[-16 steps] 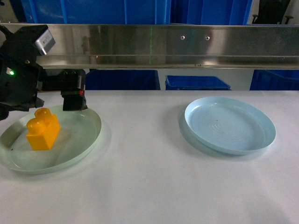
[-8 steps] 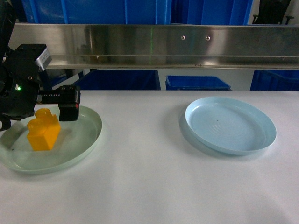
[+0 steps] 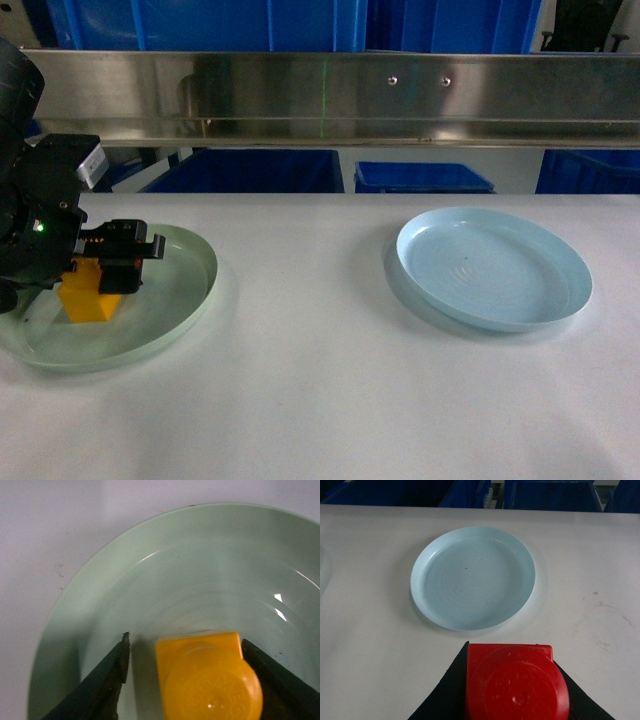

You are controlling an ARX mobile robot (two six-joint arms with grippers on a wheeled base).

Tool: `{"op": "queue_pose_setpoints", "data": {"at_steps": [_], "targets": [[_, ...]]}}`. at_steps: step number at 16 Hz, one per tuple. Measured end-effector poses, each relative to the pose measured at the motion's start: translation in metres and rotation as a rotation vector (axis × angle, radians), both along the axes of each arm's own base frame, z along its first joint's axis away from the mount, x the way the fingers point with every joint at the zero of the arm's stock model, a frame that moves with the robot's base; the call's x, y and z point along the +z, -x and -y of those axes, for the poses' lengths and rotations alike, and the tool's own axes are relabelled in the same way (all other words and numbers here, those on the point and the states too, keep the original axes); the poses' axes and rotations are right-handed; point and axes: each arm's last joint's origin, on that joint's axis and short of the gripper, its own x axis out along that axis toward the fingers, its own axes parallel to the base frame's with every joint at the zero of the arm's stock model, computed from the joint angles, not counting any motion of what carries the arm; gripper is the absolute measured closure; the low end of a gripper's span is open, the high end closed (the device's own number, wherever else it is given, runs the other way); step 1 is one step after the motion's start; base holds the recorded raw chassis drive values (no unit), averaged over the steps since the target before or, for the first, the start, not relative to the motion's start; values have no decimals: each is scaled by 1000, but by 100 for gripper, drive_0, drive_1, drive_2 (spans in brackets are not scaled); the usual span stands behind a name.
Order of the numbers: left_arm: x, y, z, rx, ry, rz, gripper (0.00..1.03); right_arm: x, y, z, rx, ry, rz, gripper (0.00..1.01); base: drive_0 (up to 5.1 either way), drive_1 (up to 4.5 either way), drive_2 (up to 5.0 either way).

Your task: Sort and place red and yellow blocks in left bins

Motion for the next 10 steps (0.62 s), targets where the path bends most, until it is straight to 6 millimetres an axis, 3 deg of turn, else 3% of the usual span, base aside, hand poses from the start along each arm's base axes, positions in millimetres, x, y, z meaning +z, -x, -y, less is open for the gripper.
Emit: {"op": "queue_pose_setpoints", "data": {"at_steps": [3,7,10], "targets": [[1,0,0,-8,-3,17,73,0,0,0,0,0,0,74,0,0,0],[22,5,-3,-35,31,133,76,0,0,0,0,0,0,74,0,0,0],[64,19,-13,-143,52,412,76,0,0,0,0,0,0,74,0,0,0]]}}
